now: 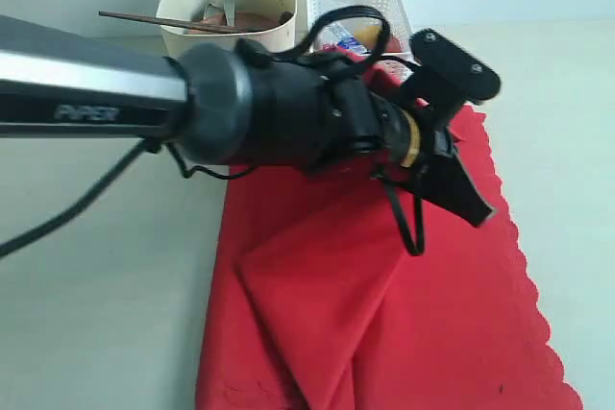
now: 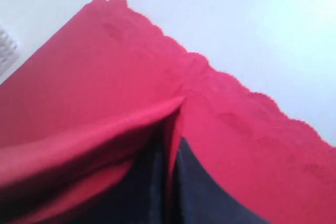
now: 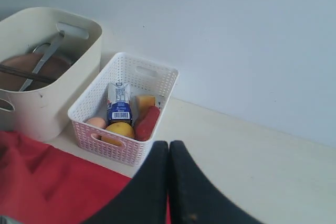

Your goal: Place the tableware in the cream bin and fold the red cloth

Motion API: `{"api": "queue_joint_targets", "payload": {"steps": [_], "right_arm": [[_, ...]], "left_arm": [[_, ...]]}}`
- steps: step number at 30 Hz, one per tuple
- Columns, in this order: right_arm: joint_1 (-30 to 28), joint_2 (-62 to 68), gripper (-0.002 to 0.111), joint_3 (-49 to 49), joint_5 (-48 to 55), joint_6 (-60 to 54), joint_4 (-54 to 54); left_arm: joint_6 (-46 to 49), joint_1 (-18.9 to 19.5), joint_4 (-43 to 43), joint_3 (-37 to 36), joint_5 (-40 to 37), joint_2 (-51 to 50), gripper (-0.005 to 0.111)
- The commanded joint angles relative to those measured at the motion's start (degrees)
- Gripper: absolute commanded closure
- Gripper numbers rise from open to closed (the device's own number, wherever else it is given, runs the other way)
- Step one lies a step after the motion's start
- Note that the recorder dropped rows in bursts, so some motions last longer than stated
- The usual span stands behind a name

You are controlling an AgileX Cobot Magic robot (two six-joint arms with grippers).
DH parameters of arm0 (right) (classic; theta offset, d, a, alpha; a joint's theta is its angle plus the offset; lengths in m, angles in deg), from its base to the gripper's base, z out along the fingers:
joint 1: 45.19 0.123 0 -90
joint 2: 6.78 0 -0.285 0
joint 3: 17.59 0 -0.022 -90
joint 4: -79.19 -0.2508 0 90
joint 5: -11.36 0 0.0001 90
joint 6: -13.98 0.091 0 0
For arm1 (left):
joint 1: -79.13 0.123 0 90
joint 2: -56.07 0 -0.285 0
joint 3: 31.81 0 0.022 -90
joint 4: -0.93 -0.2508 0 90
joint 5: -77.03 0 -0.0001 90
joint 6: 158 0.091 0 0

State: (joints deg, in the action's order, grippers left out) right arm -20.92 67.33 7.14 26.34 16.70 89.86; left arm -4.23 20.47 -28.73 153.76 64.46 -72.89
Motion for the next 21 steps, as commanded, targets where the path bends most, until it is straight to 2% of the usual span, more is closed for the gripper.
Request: {"api": "queue_joint_targets", "payload": {"steps": [1,5,8,14,15,18,21], "right_arm": [[-0.1,2.1,0.108,0.1,0.0,0.3,0.6],[-0.1,3.7,0.108,0.1,-0.2,0.3,0.6],[-0.1,4.1,0.108,0.1,-0.3,0.3,0.6],[-0.1,4.3,0.108,0.1,-0.1,0.4,0.3],[-0.1,4.3,0.108,0.1,0.1,0.4,0.3],[-0.1,4.3,0.108,0.1,0.8,0.4,0.3],[-0.1,4.3,0.108,0.1,1.3,0.4,0.3]], "left_arm": [[0.2,-2.5,0.3,7.7,-1.1,-4.6,0.107],[0.3,-3.2,0.3,11.3,-1.6,-7.5,0.105],[0.3,-3.2,0.3,13.2,-4.2,-8.4,0.086],[0.7,-3.1,-0.9,13.4,-8.0,-8.0,0.007],[0.7,-3.1,-1.5,13.4,-9.2,-7.7,0.002],[1.2,-3.1,-4.7,13.4,-16.5,-6.5,0.006],[1.6,-2.9,-7.6,13.2,-26.6,-4.6,0.026]]}}
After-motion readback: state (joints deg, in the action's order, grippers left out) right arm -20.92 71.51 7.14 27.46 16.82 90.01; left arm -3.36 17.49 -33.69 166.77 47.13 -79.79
